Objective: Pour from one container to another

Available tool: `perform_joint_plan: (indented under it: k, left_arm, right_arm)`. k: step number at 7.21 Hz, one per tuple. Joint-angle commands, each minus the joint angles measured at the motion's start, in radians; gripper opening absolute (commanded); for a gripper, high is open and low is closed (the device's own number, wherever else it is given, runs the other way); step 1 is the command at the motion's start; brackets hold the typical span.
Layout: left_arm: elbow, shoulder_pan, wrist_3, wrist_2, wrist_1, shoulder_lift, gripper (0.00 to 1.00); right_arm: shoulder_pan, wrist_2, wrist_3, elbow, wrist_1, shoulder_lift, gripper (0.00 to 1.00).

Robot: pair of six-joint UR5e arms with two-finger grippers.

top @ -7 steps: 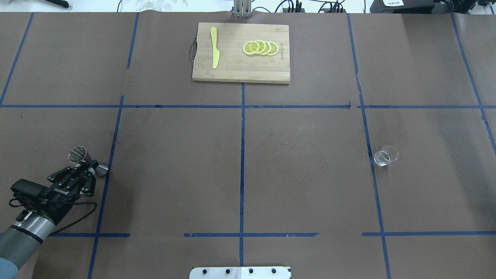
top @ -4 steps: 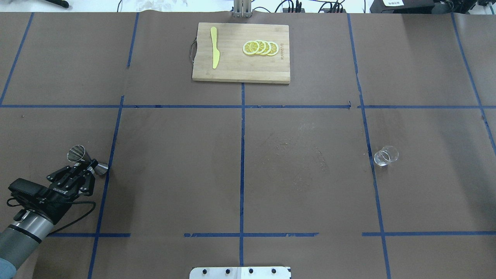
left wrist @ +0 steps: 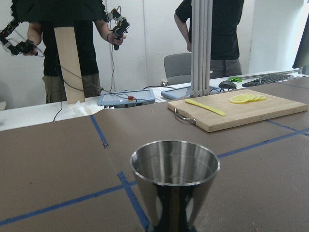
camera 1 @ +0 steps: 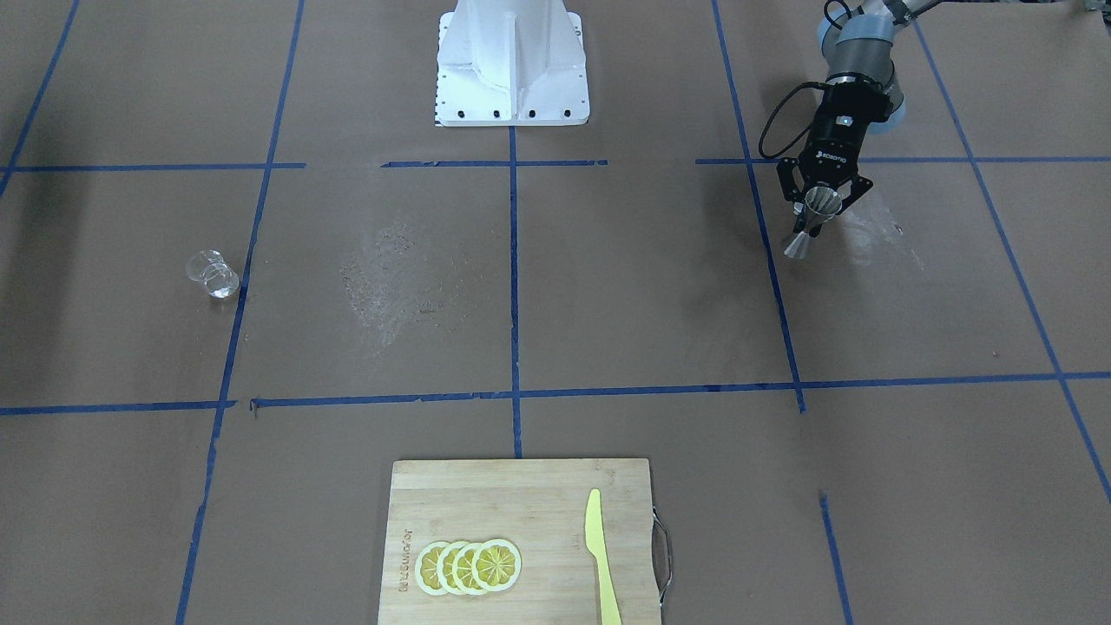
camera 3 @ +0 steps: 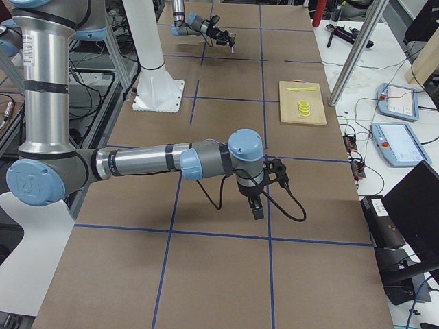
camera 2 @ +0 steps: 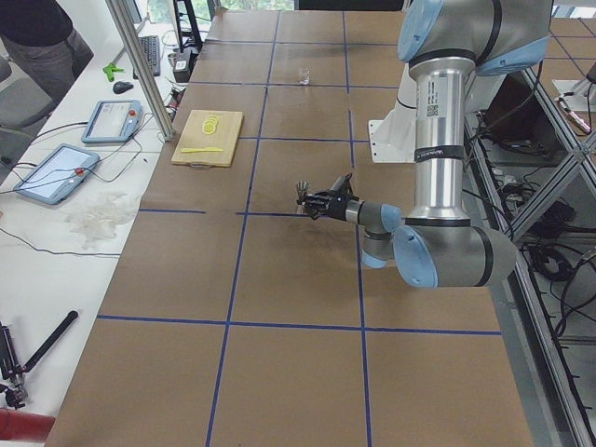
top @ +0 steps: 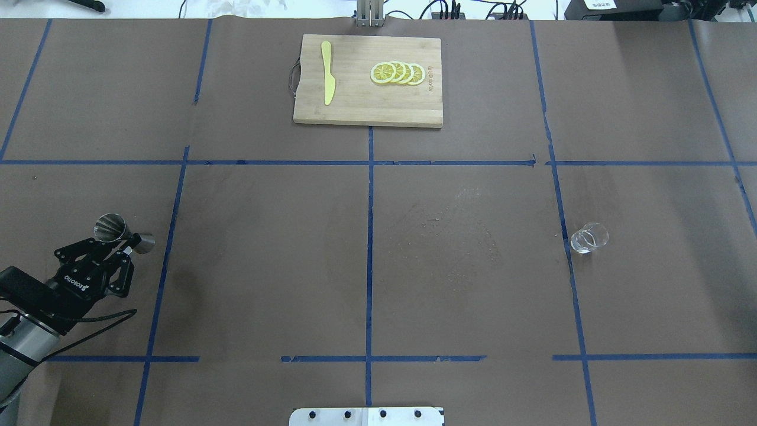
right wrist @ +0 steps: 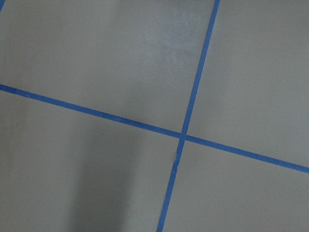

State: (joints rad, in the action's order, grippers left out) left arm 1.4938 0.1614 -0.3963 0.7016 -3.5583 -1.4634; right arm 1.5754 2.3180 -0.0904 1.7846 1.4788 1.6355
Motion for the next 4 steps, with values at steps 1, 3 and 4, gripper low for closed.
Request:
perform_joint_plan:
  k: [1,3,4]
  left_arm:
    - [0.003,0.143,0.05,0.289,-0.056,-0.003,0.0]
    - [0.003,0.325,0.158,0.619,-0.051,-0.024,0.0]
    - [0.003,0.405,0.206,0.792,-0.042,-0.072,0.0]
  right_arm:
    - [0.0,0.0,0.001,-0.001,0.0,0.0,1.0]
    - [0.0,0.0,0.001,-0.001,0.0,0.0,1.0]
    - [0.0,0.0,0.014,0.001,0.0,0.0,1.0]
